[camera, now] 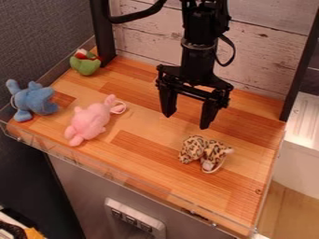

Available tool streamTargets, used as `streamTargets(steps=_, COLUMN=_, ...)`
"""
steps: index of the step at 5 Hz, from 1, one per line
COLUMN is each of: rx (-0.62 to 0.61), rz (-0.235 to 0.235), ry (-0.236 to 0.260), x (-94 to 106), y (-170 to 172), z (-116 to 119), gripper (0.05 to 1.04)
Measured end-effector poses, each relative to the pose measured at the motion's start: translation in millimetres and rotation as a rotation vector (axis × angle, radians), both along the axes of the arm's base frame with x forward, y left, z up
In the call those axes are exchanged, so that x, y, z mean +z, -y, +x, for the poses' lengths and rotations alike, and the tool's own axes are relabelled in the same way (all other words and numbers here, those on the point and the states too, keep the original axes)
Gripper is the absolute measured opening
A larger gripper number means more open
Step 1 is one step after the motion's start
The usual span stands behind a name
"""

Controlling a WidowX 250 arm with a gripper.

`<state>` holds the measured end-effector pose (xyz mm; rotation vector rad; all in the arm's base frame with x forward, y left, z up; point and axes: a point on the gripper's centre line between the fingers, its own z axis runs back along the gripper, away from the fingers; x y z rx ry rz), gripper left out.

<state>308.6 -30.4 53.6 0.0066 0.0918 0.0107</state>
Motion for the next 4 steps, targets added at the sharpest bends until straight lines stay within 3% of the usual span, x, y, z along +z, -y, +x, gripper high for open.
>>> streamTargets(steps=1, rx=-0.130, rz=-0.011, ry=-0.015, x=-3.6, y=-15.8, z=5.8, gripper=0.998)
streamTargets(steps=3, rx=-0.518, rz=-0.049, ry=-0.006, x=-11.7, y=-86.2, z=59.6, gripper=0.998)
streamTargets(steps=4, rx=-0.612, rz=-0.060, ry=-0.001, x=-16.4, y=-129.3, z=76.3, gripper=0.998)
